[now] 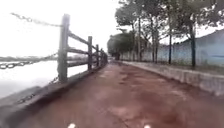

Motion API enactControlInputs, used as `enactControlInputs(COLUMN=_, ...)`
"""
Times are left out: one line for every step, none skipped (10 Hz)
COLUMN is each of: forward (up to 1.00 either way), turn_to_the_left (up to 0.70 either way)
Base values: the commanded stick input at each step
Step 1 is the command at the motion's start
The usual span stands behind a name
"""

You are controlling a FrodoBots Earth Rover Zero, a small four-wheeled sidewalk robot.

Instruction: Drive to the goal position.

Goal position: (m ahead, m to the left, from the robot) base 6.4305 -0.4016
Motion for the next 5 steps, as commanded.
enactControlInputs(forward=0.85, turn_to_the_left=0.03)
enactControlInputs(forward=0.85, turn_to_the_left=0.03)
enactControlInputs(forward=0.85, turn_to_the_left=0.03)
enactControlInputs(forward=0.85, turn_to_the_left=0.03)
enactControlInputs(forward=0.85, turn_to_the_left=0.03)
